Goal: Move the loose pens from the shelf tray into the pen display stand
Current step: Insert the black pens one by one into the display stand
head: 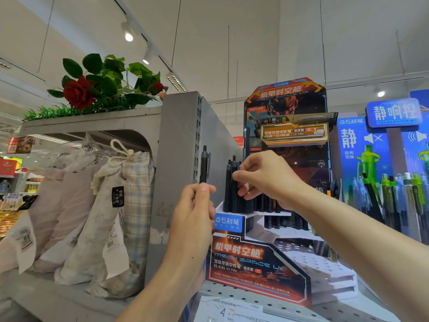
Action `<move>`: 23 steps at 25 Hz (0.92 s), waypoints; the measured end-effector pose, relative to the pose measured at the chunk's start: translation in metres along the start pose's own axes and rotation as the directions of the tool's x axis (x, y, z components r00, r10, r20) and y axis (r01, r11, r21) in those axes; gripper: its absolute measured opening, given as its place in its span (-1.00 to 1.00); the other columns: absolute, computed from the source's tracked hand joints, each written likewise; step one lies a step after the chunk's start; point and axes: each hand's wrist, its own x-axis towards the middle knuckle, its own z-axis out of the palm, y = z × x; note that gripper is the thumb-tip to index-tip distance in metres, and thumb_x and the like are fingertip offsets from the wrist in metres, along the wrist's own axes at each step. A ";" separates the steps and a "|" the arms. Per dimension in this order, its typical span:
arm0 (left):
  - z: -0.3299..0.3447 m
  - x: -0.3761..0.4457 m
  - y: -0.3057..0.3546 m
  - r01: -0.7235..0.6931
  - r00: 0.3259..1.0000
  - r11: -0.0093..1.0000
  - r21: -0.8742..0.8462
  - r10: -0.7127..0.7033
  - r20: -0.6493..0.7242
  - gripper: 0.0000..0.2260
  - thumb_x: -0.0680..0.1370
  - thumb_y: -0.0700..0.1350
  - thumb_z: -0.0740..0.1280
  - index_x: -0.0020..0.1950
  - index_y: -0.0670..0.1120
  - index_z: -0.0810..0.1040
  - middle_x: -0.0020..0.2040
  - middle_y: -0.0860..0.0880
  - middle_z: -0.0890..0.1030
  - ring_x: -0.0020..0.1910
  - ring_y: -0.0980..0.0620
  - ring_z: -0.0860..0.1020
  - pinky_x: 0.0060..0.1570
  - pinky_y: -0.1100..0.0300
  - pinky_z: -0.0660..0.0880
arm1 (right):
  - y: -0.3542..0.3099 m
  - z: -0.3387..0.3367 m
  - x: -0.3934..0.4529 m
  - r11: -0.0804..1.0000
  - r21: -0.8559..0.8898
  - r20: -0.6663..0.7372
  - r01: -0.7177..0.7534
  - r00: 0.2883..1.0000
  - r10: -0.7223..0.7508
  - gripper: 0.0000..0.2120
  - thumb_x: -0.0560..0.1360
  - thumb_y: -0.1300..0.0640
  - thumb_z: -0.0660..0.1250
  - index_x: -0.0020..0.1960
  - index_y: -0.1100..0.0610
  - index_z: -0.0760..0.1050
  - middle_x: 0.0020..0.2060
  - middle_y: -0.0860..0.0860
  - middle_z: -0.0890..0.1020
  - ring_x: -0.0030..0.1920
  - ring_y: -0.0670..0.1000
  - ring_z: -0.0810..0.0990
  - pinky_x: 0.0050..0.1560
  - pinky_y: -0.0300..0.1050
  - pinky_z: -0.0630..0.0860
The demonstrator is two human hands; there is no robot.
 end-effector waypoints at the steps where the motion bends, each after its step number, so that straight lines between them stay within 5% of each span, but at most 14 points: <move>1: 0.000 0.000 0.000 -0.006 1.000 1.000 0.007 0.006 0.001 -0.78 0.68 0.01 0.17 0.11 -0.11 0.50 -0.39 0.03 0.42 -0.60 0.21 0.42 -0.63 0.40 0.30 | 0.000 0.002 0.000 1.000 -0.023 0.001 -0.004 1.000 0.004 -0.88 0.55 0.19 0.45 -0.05 0.26 0.61 -0.33 0.14 0.71 -0.37 0.04 0.73 -0.38 -0.15 0.66; 12: -0.008 0.001 -0.007 -0.033 0.999 0.999 0.009 0.032 0.038 -0.81 0.62 0.03 0.26 0.06 -0.03 0.62 -0.40 0.04 0.49 -0.52 0.21 0.46 -0.56 0.39 0.37 | 0.000 0.003 0.000 0.987 -0.130 0.057 -0.090 0.994 0.098 -0.79 0.60 0.11 0.38 -0.13 0.22 0.59 -0.44 0.04 0.70 -0.48 0.00 0.68 -0.49 -0.19 0.58; 17: -0.003 -0.003 -0.007 -0.007 0.996 0.999 -0.039 0.010 0.085 -0.75 0.68 0.03 0.17 0.11 -0.02 0.61 -0.42 0.01 0.42 -0.59 0.21 0.43 -0.59 0.40 0.36 | -0.005 -0.001 -0.010 0.957 -0.289 -0.015 0.014 1.000 -0.019 -0.76 0.58 0.01 0.40 -0.15 0.15 0.59 -0.39 0.02 0.68 -0.48 -0.07 0.61 -0.45 -0.26 0.52; 21: 0.000 0.001 -0.009 0.070 0.992 0.995 -0.076 -0.061 0.108 -0.81 0.69 -0.04 0.18 0.09 -0.12 0.52 -0.37 -0.02 0.46 -0.56 0.18 0.34 -0.59 0.34 0.31 | -0.015 -0.007 -0.027 0.969 0.246 0.180 0.023 0.981 -0.069 -0.86 0.60 0.08 0.38 0.03 0.14 0.65 -0.24 0.03 0.69 -0.30 -0.05 0.61 -0.34 -0.23 0.57; 23: 0.003 0.001 -0.012 0.051 0.992 0.998 -0.033 -0.047 0.121 -0.83 0.68 -0.03 0.21 0.09 -0.10 0.51 -0.35 -0.01 0.52 -0.52 0.15 0.35 -0.55 0.31 0.34 | -0.018 -0.009 -0.032 0.936 0.353 0.241 0.009 0.965 -0.100 -0.79 0.58 0.02 0.41 0.04 0.18 0.66 -0.22 0.02 0.66 -0.26 -0.05 0.61 -0.31 -0.22 0.57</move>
